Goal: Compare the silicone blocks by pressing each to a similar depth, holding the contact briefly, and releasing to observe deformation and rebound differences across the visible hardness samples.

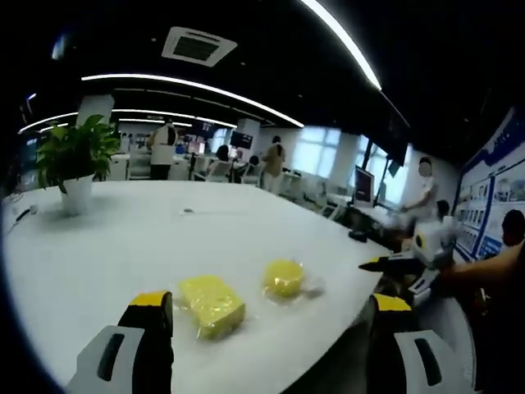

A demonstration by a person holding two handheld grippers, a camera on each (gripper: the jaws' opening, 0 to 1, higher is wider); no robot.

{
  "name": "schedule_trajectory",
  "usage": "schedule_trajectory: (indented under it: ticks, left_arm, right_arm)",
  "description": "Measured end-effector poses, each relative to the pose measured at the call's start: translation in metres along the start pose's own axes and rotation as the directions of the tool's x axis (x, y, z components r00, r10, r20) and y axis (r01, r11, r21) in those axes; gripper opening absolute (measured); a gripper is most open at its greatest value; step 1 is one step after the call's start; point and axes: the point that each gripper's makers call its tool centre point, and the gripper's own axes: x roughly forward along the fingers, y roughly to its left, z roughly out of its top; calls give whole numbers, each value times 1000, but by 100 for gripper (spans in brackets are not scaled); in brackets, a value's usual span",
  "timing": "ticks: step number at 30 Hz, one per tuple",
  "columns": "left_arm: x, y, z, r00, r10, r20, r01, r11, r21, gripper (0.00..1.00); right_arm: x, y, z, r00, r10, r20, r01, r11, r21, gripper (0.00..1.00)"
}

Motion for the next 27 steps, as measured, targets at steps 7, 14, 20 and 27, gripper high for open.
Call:
schedule_trajectory:
  ticks: [7, 14, 20, 27]
  left_arm:
    - [2, -1, -1, 1000, -1, -4, 1, 1000, 15, 100]
    - [2, 0, 5, 1000, -4, 19, 4, 1000, 10, 96]
    - [2, 7, 11, 1000, 4, 29, -4, 1000, 2, 80]
    - [4, 18, 12, 1000, -3, 23, 6, 991, -133, 61]
  right_arm:
    - [0, 2, -1, 1000, 15, -4, -15, 1000, 0, 95]
    - [1, 2, -1, 1000, 22, -8, -22, 1000, -4, 94]
    - [1, 1, 1, 1000, 19, -4, -19, 1000, -1, 94]
    - [0, 0, 2, 1000, 15, 0, -15, 1000, 1, 94]
